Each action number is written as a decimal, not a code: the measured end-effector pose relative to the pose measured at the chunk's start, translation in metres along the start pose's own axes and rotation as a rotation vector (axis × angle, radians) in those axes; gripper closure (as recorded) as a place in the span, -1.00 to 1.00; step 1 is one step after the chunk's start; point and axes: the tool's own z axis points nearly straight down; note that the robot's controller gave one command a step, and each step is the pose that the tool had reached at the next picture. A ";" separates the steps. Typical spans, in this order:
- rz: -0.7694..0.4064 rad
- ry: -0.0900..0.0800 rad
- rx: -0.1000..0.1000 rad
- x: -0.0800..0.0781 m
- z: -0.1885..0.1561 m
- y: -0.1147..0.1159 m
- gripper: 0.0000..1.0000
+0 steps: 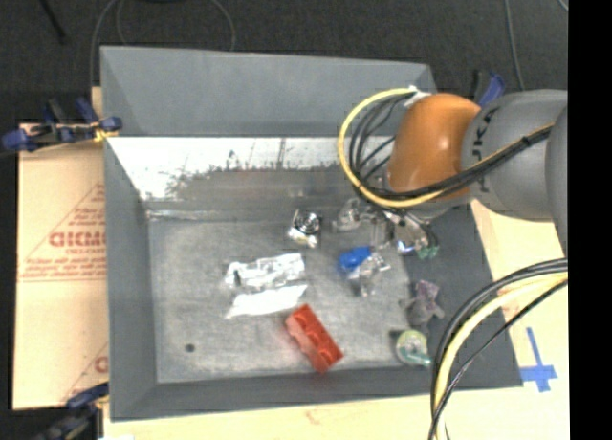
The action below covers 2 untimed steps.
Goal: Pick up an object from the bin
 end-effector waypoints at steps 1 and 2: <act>-0.028 -0.002 -0.004 0.045 0.000 -0.045 -1.00; -0.060 -0.001 -0.004 0.023 0.000 0.009 -1.00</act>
Offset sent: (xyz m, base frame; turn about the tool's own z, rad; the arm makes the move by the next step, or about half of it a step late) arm -0.0356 -0.0524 -0.0055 -0.0319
